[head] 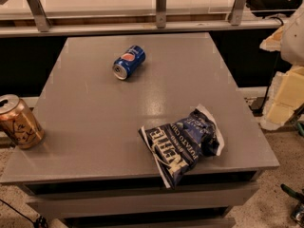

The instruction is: Move pepsi can near orange can

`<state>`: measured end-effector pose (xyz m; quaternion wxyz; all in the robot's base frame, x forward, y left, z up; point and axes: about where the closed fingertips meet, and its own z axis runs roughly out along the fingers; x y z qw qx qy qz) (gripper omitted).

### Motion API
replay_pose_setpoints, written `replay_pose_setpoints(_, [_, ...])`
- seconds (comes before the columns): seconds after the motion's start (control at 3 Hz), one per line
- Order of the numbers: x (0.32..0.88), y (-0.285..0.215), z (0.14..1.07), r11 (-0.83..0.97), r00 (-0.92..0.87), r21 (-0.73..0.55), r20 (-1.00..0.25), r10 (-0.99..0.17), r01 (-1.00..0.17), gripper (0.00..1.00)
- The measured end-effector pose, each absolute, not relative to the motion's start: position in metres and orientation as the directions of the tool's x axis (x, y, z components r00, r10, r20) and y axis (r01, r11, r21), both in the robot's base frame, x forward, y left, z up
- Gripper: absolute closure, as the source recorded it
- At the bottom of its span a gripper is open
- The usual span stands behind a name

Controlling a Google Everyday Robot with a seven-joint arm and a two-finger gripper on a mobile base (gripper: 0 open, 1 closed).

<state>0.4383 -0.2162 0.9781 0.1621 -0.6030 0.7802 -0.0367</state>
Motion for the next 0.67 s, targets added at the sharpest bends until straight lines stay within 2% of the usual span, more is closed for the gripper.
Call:
replay_pose_setpoints(0.33, [0.439, -0.214, 0.980, 0.264, -0.210, -0.263, -0.217, -0.953, -0.928, 0.00])
replay_pose_setpoints(0.67, [0.468, -0.194, 0.985, 0.171, -0.095, -0.305, -0.251, -0.963, -0.937, 0.00])
